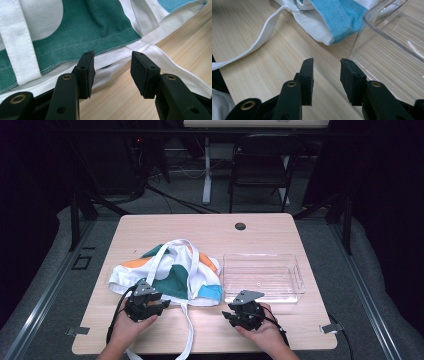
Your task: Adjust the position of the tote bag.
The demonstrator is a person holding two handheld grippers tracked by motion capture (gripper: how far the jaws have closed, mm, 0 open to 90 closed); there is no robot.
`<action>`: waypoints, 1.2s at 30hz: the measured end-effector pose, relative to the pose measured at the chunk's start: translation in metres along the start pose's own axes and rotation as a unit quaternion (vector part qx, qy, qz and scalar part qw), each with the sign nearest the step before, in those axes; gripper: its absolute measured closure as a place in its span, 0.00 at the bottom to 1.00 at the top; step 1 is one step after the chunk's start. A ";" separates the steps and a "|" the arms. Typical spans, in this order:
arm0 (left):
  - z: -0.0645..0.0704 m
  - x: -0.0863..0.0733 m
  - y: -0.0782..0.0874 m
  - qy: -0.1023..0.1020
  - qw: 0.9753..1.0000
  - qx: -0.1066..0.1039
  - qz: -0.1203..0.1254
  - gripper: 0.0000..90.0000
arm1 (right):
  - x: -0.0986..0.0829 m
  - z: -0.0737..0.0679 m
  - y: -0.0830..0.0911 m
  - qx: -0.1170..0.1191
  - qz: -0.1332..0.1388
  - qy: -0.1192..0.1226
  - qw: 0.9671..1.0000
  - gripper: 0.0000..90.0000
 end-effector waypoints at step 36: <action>-0.004 -0.003 0.017 0.009 0.999 0.032 0.028 0.60 | 0.017 -0.023 0.008 -0.001 0.040 0.038 0.998 0.73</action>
Point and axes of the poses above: each handheld gripper's, and its own axes: y roughly backward along the jaws, x roughly out of its top, z roughly to its right, the point moved 2 cm from there along -y, roughly forward along the jaws, and after that the axes turned 9 degrees about -y, right-handed, at the moved point
